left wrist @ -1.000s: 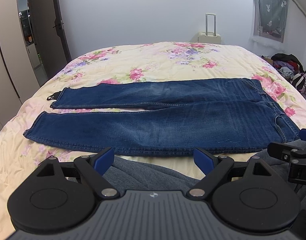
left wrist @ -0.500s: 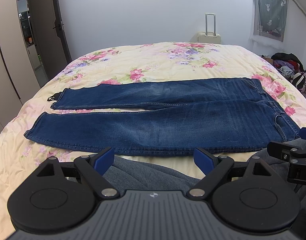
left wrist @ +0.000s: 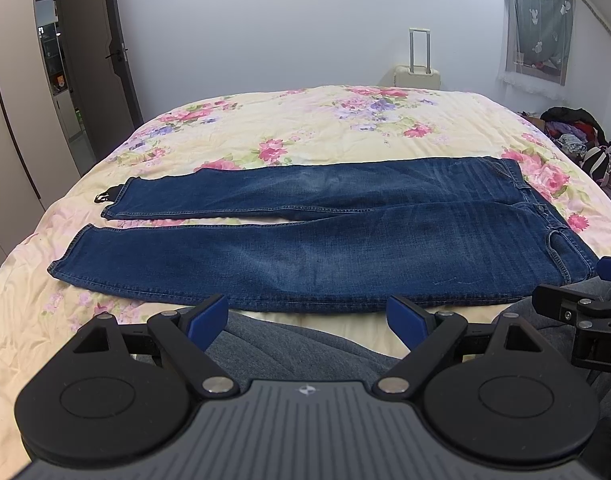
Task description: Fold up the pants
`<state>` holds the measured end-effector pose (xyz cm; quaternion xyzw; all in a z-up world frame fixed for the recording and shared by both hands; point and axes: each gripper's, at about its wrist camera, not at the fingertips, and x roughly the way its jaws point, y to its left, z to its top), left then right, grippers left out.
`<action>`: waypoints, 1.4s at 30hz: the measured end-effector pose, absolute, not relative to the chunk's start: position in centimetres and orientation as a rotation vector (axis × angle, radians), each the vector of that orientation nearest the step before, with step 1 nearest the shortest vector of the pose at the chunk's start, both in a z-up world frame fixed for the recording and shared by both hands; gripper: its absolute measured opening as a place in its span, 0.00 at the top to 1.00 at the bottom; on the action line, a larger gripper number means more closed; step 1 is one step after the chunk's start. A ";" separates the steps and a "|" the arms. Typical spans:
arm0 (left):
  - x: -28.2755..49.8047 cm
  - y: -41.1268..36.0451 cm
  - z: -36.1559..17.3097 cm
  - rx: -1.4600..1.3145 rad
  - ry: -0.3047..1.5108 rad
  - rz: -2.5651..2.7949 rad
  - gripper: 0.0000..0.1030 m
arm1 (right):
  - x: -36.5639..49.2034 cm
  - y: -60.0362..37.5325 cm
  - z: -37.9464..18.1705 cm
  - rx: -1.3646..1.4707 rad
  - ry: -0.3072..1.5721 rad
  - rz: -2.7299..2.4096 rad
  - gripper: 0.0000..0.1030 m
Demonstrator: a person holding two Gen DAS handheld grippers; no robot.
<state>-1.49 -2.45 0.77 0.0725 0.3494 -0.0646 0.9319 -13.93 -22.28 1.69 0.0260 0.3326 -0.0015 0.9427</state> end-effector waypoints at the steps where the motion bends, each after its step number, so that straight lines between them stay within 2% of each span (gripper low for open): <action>1: -1.5 -2.5 0.8 0.149 0.715 -0.132 0.00 | -13.9 -22.3 1.7 0.053 0.678 -0.004 0.20; 28: -0.9 -1.1 1.4 0.119 0.662 -0.164 0.00 | -14.3 -23.2 1.7 0.062 0.638 0.026 0.20; 31: 0.3 0.8 1.5 0.120 0.644 -0.169 0.09 | -14.3 -24.6 1.6 0.049 0.581 0.046 0.20; 33: 1.4 2.6 1.5 0.130 0.635 -0.148 0.19 | -14.1 -26.0 1.5 0.035 0.521 0.082 0.20; 38: 5.7 9.1 1.1 0.112 0.628 -0.089 0.23 | -11.9 -30.0 1.4 -0.046 0.496 0.039 0.20; 42: 9.6 13.6 -0.3 0.241 0.614 -0.079 0.35 | -8.8 -33.9 0.7 -0.109 0.568 -0.023 0.21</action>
